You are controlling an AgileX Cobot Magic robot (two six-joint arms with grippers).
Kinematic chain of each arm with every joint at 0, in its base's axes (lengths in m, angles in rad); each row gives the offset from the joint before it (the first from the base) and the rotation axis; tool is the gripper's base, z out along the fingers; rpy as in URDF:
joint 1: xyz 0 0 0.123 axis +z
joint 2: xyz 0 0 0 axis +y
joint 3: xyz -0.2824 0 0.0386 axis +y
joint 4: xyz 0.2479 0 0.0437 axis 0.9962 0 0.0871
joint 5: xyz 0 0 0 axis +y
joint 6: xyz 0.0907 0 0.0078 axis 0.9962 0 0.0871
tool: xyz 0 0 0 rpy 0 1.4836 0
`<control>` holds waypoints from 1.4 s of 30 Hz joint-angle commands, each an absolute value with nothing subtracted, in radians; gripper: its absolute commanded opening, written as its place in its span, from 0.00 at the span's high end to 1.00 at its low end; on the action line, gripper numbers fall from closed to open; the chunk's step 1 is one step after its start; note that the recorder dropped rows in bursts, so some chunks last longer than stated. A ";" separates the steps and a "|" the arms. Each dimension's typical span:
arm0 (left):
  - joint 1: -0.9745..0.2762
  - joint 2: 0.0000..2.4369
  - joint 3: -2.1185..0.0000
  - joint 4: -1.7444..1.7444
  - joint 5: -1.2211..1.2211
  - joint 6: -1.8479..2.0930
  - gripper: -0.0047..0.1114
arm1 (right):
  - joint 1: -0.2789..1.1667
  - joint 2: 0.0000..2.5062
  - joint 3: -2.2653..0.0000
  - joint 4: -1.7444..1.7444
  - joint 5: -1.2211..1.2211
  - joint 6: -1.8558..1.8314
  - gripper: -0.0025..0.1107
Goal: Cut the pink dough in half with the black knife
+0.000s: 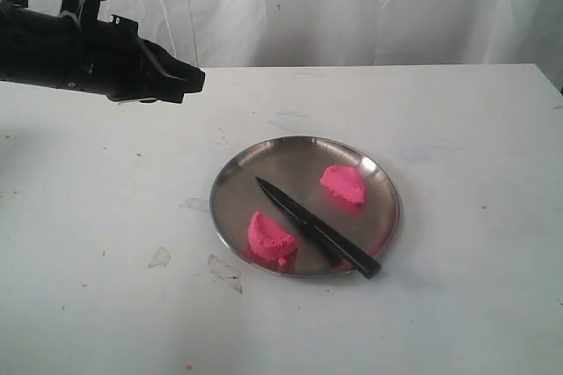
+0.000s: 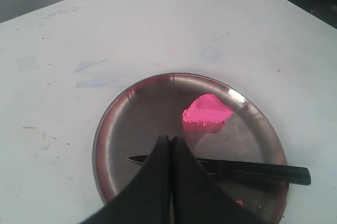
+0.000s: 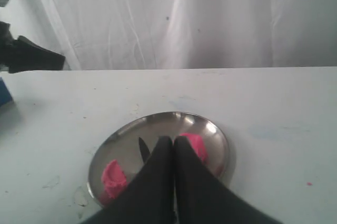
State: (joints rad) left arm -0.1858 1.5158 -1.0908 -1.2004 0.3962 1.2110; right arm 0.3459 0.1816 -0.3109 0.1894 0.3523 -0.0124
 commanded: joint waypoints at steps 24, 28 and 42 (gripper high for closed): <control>-0.182 1.503 -1.089 -1.211 0.412 1.210 0.96 | 0.279 0.000 0.000 0.140 0.340 0.000 0.98; -0.182 1.501 -1.079 -1.211 0.404 1.210 0.96 | 0.279 0.000 0.000 0.140 0.340 0.000 0.98; -0.182 1.133 -0.895 -1.119 0.284 1.210 0.96 | 0.279 0.000 0.000 0.138 0.340 0.000 0.98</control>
